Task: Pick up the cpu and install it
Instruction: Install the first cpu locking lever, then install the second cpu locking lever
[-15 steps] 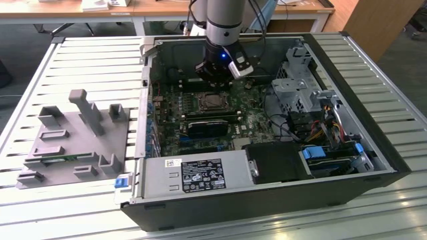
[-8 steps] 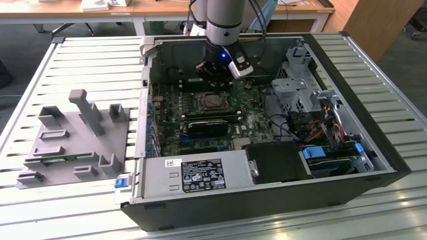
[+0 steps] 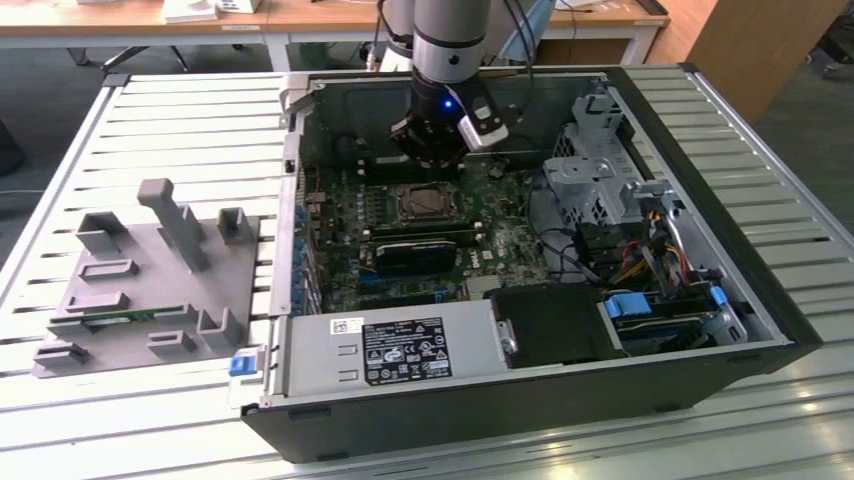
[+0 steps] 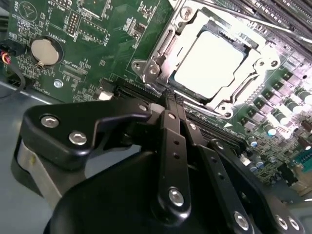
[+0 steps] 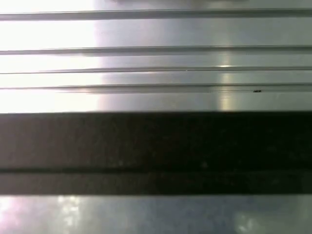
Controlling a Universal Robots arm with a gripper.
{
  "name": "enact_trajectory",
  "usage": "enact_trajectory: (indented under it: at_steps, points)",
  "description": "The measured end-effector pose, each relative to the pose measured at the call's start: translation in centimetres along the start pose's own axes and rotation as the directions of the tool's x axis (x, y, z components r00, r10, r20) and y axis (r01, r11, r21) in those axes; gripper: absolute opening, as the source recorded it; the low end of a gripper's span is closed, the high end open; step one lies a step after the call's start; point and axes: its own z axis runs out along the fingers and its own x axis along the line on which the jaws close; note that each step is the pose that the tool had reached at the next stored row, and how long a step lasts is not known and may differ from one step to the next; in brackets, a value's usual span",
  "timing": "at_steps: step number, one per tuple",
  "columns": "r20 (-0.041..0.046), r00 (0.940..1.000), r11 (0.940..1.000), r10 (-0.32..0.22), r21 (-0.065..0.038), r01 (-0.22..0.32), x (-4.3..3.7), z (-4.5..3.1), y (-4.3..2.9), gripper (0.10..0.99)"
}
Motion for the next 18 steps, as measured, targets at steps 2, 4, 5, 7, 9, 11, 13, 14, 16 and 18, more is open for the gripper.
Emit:
enact_trajectory:
  at_steps: [2,4,5,7,9,11,13,14,16,18]
  points:
    - [0.0000,1.0000,1.0000,0.000,0.000,0.000,0.00,-0.01,-0.09,0.106]
    - [0.0000,1.0000,1.0000,0.000,0.000,0.000,-0.01,0.00,-0.12,0.106]
    - [0.0000,1.0000,1.0000,0.000,0.000,0.000,-0.01,0.00,-0.14,0.106]
    - [0.0000,1.0000,1.0000,0.000,0.000,0.000,-0.03,-0.01,-0.18,0.106]
    - [0.0000,1.0000,1.0000,0.000,0.000,0.000,-0.04,-0.01,-0.23,0.106]
    - [0.0000,1.0000,1.0000,0.000,0.000,0.000,-0.04,-0.01,-0.27,0.106]
    - [-0.0001,1.0000,1.0000,0.000,0.000,0.000,-0.05,-0.02,-0.33,0.106]
    - [0.0000,1.0000,1.0000,0.000,0.000,0.000,-0.05,-0.01,-0.35,0.106]
    - [0.0000,1.0000,1.0000,0.000,0.000,0.000,-0.05,-0.02,-0.42,0.106]
    - [0.0000,1.0000,1.0000,0.000,0.000,0.000,-0.05,-0.02,-0.48,0.106]
